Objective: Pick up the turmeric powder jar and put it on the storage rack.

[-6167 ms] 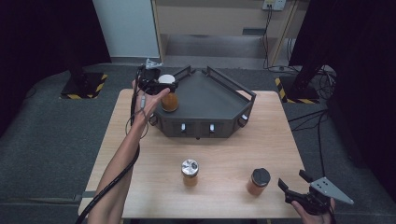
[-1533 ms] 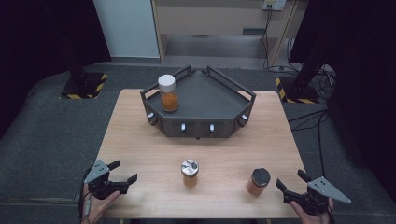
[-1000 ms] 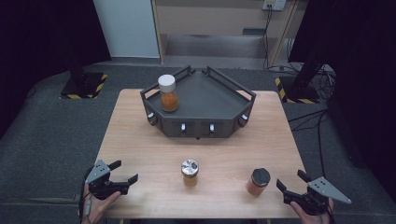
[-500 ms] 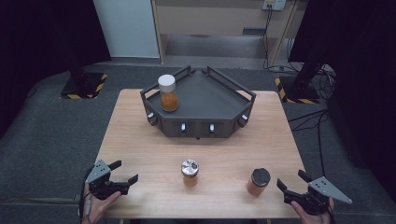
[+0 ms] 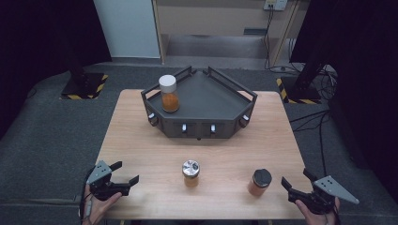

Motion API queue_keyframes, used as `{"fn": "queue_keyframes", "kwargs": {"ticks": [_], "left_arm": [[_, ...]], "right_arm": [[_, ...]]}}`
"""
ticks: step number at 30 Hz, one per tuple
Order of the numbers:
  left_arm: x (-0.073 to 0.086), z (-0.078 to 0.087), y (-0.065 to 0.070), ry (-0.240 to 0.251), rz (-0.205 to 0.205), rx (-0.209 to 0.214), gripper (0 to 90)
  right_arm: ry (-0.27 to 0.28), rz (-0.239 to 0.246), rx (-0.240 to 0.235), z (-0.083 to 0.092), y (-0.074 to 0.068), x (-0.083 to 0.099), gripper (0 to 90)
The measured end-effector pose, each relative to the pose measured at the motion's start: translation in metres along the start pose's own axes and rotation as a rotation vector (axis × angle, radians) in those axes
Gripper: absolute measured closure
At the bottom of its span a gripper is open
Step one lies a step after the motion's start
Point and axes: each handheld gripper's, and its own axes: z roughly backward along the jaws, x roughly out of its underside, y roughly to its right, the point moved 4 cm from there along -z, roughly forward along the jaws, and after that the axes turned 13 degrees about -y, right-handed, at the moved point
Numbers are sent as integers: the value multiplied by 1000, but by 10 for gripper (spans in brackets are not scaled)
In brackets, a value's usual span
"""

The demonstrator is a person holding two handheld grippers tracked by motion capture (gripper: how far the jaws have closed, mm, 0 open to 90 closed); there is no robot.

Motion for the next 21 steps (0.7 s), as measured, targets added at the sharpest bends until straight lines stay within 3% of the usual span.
{"fn": "queue_keyframes", "kwargs": {"ticks": [9, 21], "left_arm": [[0, -1, -1, -3, 3, 2, 51], [0, -1, -2, -10, 13, 6, 50]], "right_arm": [[-7, 29, -4, 9, 2, -9, 94], [-25, 93, -43, 13, -2, -36, 81]]}}
